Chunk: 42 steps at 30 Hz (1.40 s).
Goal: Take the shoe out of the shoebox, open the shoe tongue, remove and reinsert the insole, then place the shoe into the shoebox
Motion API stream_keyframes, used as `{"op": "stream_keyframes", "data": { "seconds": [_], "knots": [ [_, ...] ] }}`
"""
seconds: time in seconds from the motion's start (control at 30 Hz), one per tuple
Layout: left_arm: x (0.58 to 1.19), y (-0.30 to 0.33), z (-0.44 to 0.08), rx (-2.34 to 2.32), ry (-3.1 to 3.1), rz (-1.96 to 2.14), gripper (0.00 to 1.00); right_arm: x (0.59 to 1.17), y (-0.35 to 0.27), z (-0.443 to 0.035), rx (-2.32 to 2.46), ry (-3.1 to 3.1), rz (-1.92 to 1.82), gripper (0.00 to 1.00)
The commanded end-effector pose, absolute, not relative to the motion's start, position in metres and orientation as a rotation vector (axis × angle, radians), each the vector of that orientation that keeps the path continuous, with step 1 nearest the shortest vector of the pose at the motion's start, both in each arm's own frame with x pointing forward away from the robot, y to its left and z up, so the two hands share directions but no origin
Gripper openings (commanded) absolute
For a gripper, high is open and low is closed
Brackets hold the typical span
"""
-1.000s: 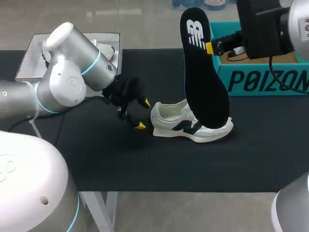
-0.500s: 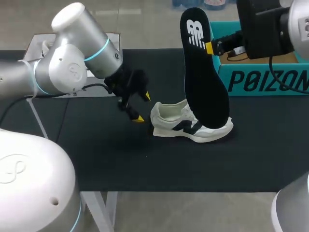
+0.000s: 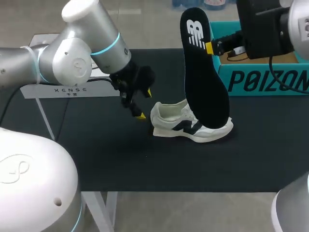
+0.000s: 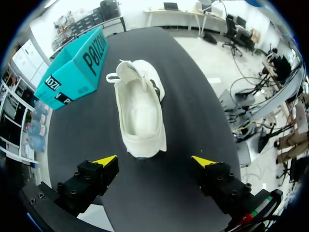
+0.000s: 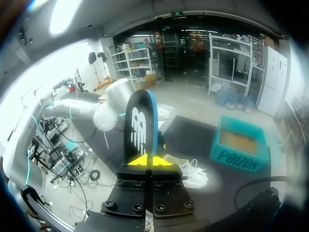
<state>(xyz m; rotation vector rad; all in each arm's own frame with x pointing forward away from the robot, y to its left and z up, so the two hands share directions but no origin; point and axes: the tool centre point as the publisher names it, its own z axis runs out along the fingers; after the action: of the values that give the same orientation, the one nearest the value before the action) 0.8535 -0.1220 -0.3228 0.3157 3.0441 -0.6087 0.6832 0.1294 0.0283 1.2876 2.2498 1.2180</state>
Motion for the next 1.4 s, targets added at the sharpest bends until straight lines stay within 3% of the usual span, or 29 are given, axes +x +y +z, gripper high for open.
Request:
{"op": "stream_keyframes", "data": {
  "seconds": [0.03,0.9,1.4],
  "knots": [
    [0.853,-0.123,-0.322,0.316,3.044,-0.594,1.00,0.686,0.133,0.030,1.291,2.255,1.211,0.00],
    [0.853,-0.123,-0.322,0.316,3.044,-0.594,1.00,0.679,0.125,0.044,1.300,2.231,1.203,0.00],
    [0.883,-0.181,-0.301,0.415,3.022,-0.531,1.00,0.679,0.125,0.044,1.300,2.231,1.203,0.00]
  ]
}}
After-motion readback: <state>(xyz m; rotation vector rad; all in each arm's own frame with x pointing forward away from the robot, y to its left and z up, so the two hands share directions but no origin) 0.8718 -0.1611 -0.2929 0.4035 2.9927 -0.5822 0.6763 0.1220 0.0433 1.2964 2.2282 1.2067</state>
